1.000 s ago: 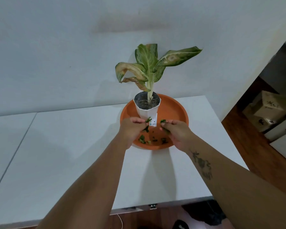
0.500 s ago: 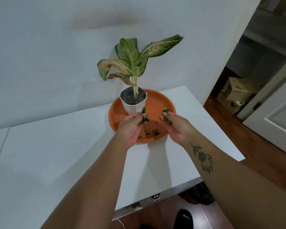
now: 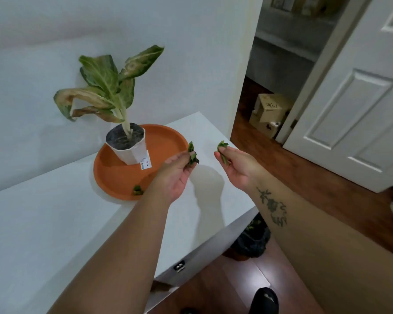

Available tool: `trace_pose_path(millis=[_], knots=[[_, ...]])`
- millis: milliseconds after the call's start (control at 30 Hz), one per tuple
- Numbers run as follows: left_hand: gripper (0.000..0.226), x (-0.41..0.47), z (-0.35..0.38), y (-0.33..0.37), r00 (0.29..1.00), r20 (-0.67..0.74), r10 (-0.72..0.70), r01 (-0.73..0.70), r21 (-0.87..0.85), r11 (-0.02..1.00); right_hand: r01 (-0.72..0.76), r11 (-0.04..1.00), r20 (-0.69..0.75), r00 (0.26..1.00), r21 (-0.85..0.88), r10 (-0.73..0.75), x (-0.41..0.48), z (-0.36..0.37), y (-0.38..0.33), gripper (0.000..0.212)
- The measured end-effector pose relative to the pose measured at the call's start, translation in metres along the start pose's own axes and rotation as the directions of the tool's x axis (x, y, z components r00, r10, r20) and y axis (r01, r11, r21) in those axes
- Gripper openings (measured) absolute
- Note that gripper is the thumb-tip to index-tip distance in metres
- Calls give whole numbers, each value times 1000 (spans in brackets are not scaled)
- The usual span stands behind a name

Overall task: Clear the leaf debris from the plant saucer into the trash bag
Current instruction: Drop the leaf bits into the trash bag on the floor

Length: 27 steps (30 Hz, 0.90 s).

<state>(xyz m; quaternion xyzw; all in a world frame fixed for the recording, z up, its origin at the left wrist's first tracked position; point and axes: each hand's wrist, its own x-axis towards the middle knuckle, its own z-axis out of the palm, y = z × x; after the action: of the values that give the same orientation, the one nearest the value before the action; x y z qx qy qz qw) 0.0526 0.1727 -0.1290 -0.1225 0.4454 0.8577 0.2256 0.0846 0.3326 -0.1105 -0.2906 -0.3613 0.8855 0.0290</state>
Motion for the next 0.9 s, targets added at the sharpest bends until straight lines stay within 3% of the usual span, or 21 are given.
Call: trace_pose_path(millis=[467, 633, 900], knots=[[6, 15, 147, -91, 996, 73, -54, 48, 79, 996, 32, 999, -59, 998, 42, -29, 19, -123, -113, 8], [9, 37, 209, -150, 998, 18, -67, 67, 25, 997, -48, 999, -85, 995, 1, 48, 50, -192, -160, 14], [11, 60, 239, -211, 996, -49, -71, 65, -114, 991, -139, 986, -105, 986, -91, 129, 81, -251, -183, 12]])
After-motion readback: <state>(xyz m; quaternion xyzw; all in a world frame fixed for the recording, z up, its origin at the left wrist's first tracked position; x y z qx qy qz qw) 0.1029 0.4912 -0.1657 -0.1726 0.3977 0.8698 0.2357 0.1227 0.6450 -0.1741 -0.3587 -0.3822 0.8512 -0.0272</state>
